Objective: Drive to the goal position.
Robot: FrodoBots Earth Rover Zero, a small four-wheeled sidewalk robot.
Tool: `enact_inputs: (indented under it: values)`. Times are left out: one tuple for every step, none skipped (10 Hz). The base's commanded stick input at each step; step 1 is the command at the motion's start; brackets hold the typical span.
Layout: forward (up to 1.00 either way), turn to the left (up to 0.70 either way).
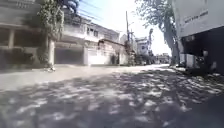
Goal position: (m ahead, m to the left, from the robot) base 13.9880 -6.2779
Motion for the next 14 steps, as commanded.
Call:
enact_inputs:
  values:
    - [1.00,-0.40]
    - [1.00,-0.40]
    - [1.00,-0.40]
    - [1.00,-0.40]
    - [1.00,-0.40]
    - [1.00,-0.40]
    - [1.00,-0.40]
    - [1.00,-0.40]
    - [1.00,-0.40]
    - [1.00,-0.40]
    - [1.00,-0.40]
    - [1.00,-0.40]
    - [1.00,-0.40]
    - [1.00,-0.40]
